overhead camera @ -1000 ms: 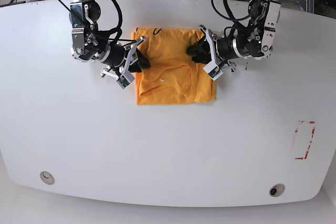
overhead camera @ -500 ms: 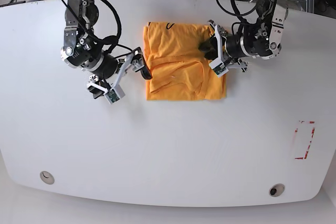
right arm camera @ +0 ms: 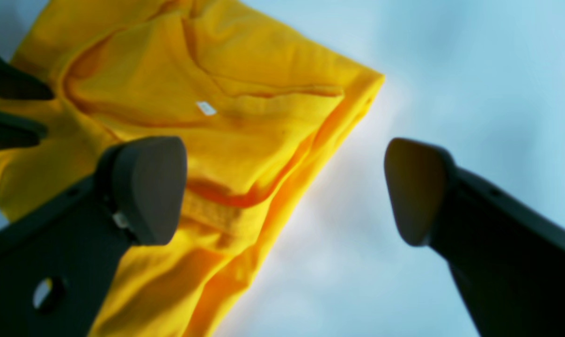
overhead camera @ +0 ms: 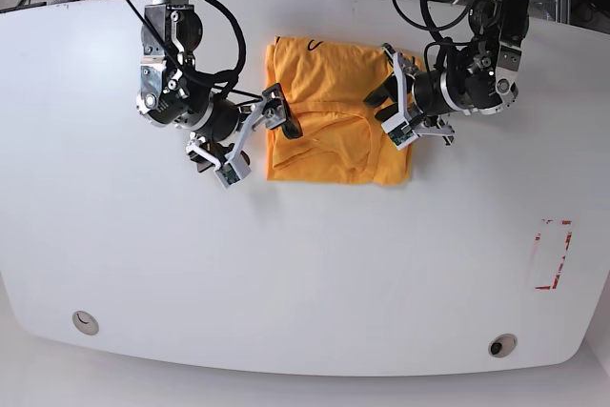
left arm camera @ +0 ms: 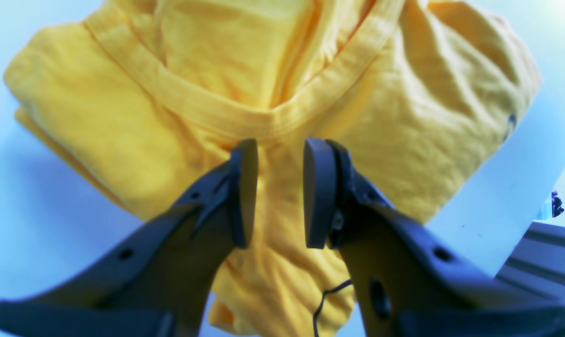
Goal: Layout the t-shirt on the table in an organized manner, then fold the t-shirt properly
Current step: 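Grasp the folded shirt's edges with both grippers and square it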
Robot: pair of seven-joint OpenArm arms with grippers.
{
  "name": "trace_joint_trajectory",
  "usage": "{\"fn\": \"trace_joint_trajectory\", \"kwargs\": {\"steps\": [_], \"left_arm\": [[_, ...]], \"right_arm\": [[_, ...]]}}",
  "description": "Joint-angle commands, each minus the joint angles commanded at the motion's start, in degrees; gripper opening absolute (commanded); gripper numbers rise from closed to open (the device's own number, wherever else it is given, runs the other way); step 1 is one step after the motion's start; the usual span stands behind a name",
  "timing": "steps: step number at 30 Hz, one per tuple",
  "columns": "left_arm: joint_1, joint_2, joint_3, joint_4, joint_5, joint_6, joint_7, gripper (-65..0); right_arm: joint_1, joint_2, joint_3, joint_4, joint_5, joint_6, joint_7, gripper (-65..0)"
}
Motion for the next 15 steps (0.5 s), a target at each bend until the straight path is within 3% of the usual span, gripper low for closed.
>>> {"fn": "trace_joint_trajectory", "kwargs": {"steps": [2, 5, 6, 8, 10, 12, 15], "left_arm": [[0.0, 0.0, 0.0, 0.0, 0.0, 0.0, 0.0, -49.7], [0.0, 0.0, 0.0, 0.0, 0.0, 0.0, 0.0, -49.7], [0.0, 0.0, 0.0, 0.0, 0.0, 0.0, 0.0, -49.7], [0.0, 0.0, 0.0, 0.0, 0.0, 0.0, 0.0, -49.7], [0.0, 0.0, -0.09, 0.0, 0.0, 0.0, 0.0, -49.7], [0.0, 0.0, -0.09, 0.0, 0.0, 0.0, 0.0, -49.7], [0.0, 0.0, -0.09, 0.0, 0.0, 0.0, 0.0, -49.7]], "right_arm": [[0.7, 0.0, 0.0, -0.79, 0.0, 0.0, 0.0, -2.7], [2.37, 0.0, -0.18, -3.43, 0.0, 0.09, 0.09, -16.5], [3.34, 0.0, -0.18, -4.92, 0.0, 0.09, 0.09, -25.7], [4.4, -0.09, -0.26, -6.77, 0.0, 0.18, 0.18, -38.2], [5.63, -0.09, -0.35, -8.97, 0.0, 1.23, 0.79, -52.5], [6.59, -0.09, -0.44, -10.73, 0.0, 2.37, 1.49, -60.1], [8.0, -0.09, -0.44, -13.27, 0.0, 3.6, 1.85, -61.0]]}}
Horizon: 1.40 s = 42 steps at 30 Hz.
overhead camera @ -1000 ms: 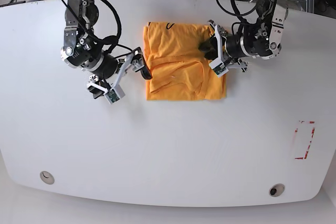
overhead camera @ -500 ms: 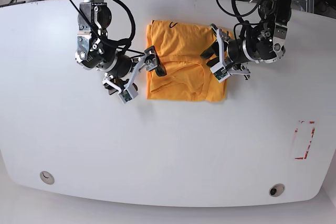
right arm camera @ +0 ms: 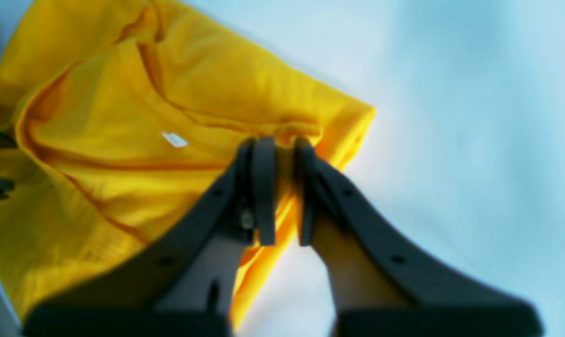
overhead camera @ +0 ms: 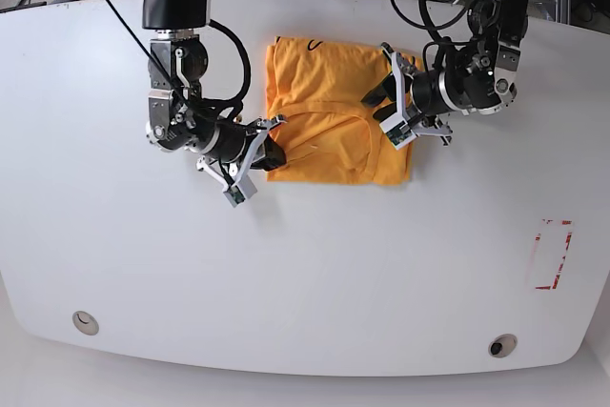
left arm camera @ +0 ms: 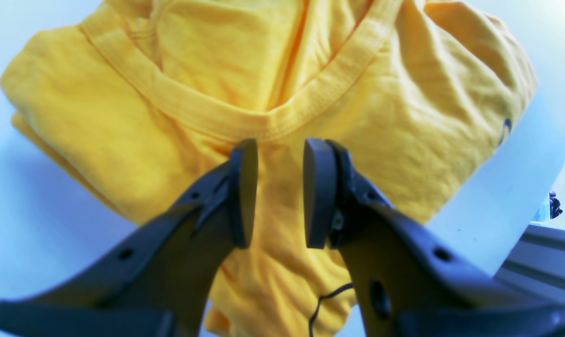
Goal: Layout the t-shirt on the table in an organized manner, then fold the t-shirt properly
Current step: 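Grasp the folded shirt's edges with both grippers and square it, then release with the right gripper and drag the shirt with the left gripper away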
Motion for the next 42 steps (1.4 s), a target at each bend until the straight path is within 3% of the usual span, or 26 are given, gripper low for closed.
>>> {"fn": "trace_joint_trajectory", "kwargs": {"steps": [22, 26, 31, 34, 42], "left_arm": [[-3.08, 0.09, 0.44, 0.0, 0.0, 0.0, 0.0, -49.6], [-4.4, 2.11, 1.23, -0.09, 0.0, 0.0, 0.0, -49.4], [-7.03, 5.89, 2.81, -0.18, 0.09, 0.0, 0.62, -49.4], [-8.18, 8.35, 4.04, -0.44, 0.62, 0.0, 0.62, -49.4], [-9.49, 16.0, 8.18, -5.8, 7.3, 0.0, -1.85, -49.4]], "right_arm": [[7.91, 0.44, 0.35, -0.35, -0.53, -0.53, 0.09, -60.2], [8.26, 0.53, 0.44, -0.26, -0.62, -0.53, 0.09, -47.4], [9.14, 2.99, 2.2, 4.75, -0.09, -0.53, -0.26, -15.5], [8.97, 3.43, 3.96, 9.32, -0.35, -0.53, -0.44, -2.2], [7.47, 8.18, 6.33, 19.52, 0.0, -0.09, -6.42, 0.0]]}}
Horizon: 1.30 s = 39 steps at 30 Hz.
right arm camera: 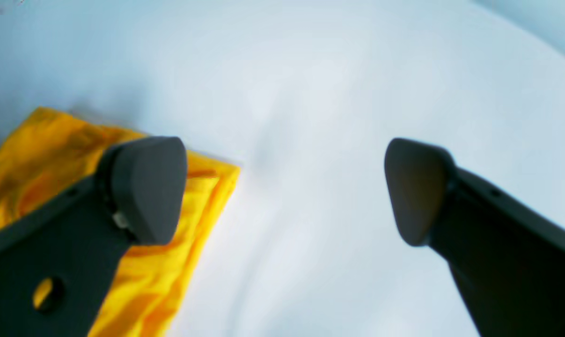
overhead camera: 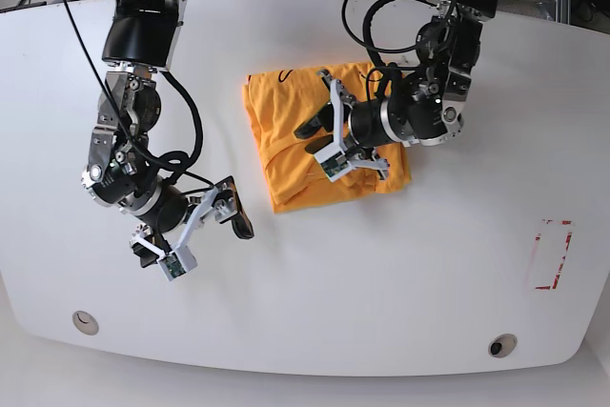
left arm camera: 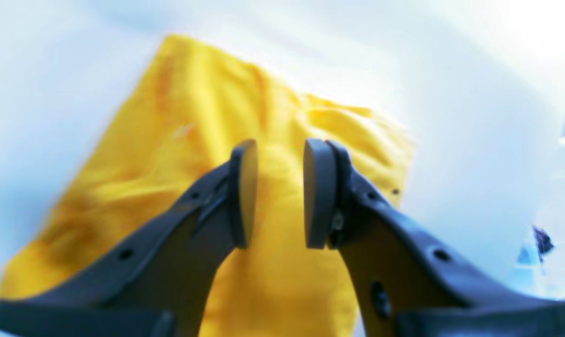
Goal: Layout the t-shirt on the table in an organized manner, then fold the t-shirt properly
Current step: 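Release with the right gripper and drag the shirt with the left gripper away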
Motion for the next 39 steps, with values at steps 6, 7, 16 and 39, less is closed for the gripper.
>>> {"fn": "trace_joint_trajectory", "kwargs": {"steps": [6, 7, 16, 39], "left_arm": [[1.14, 1.32, 2.99, -4.22, 4.13, 0.0, -4.66, -49.6], [1.32, 1.32, 2.99, -5.1, 4.04, 0.0, -4.75, -49.6], [2.02, -1.32, -2.2, -10.9, 3.87, 0.0, -4.75, -49.7], [15.56, -21.8, -25.41, 0.62, -4.84, 0.0, 1.05, -49.7]], "right_arm": [[-3.69, 0.79, 2.2, 4.48, 0.0, 0.0, -0.7, 0.0], [-4.57, 0.79, 2.55, 4.66, 0.0, 0.0, -0.7, 0.0], [-8.62, 0.62, 4.66, 5.45, 0.0, 0.18, -0.7, 0.0], [-16.44, 0.53, 4.84, 12.4, 0.09, 0.26, -0.7, 0.0]]}}
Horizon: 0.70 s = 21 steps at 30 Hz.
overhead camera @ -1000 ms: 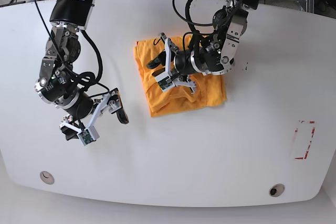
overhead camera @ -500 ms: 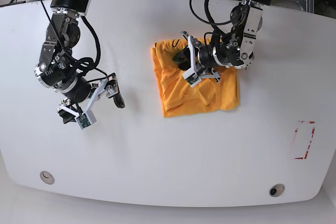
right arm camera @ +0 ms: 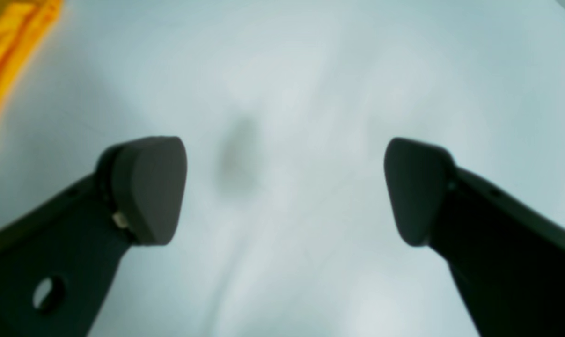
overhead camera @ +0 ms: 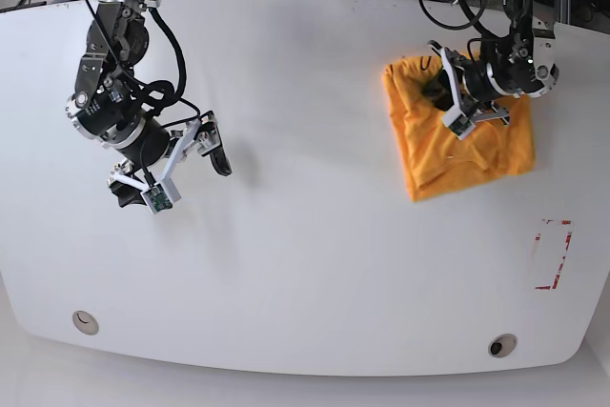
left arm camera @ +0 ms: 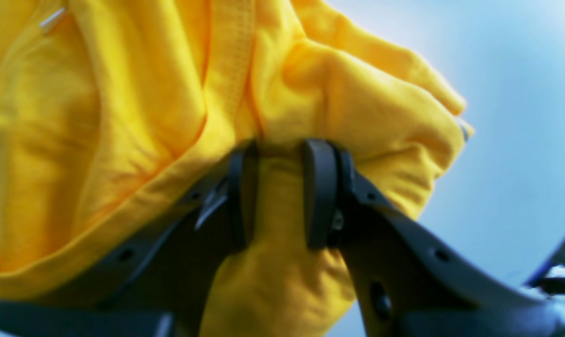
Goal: Layout the t-shirt on the table in an organized manner, then fold the t-shirt properly
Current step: 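Release with the right gripper and drag the shirt with the left gripper away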
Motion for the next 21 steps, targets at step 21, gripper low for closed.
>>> {"fn": "trace_joint_trajectory", "kwargs": {"steps": [21], "left_arm": [[-2.46, 3.78, -12.66, 10.11, -6.24, 0.0, 16.0, -49.6]], "right_arm": [[-1.58, 1.58, -0.18, 0.0, 4.75, 1.05, 0.0, 0.0]]}}
